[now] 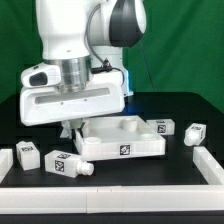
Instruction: Assemble one leg
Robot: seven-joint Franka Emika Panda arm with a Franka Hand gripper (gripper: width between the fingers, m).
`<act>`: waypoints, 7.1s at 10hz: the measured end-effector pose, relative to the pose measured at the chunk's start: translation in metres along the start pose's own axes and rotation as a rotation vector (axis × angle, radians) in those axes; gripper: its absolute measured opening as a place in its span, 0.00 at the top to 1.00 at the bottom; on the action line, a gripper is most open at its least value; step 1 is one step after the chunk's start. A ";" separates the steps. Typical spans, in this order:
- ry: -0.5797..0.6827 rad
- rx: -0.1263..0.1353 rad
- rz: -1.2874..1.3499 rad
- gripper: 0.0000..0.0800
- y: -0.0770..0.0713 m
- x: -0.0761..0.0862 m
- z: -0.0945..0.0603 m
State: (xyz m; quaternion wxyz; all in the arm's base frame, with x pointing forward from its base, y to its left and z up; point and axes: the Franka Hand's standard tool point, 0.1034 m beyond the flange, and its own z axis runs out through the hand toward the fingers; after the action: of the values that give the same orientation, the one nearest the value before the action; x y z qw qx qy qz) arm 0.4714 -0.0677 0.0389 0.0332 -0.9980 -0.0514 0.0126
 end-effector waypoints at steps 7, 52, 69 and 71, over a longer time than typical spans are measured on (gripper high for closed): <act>0.008 0.002 0.040 0.93 -0.018 0.041 0.006; -0.385 -0.072 -0.218 0.19 0.080 0.080 -0.012; -0.763 -0.117 -0.153 0.19 0.097 0.054 0.003; -0.764 -0.117 -0.155 0.19 0.096 0.054 0.003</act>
Offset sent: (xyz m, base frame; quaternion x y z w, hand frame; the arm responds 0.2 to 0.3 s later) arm 0.0365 0.0159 -0.0108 -0.0185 0.0151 0.0146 0.9996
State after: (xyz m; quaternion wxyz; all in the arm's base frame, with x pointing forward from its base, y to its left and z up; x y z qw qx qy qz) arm 0.5348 -0.1572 0.0280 -0.0446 -0.9148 -0.1359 0.3776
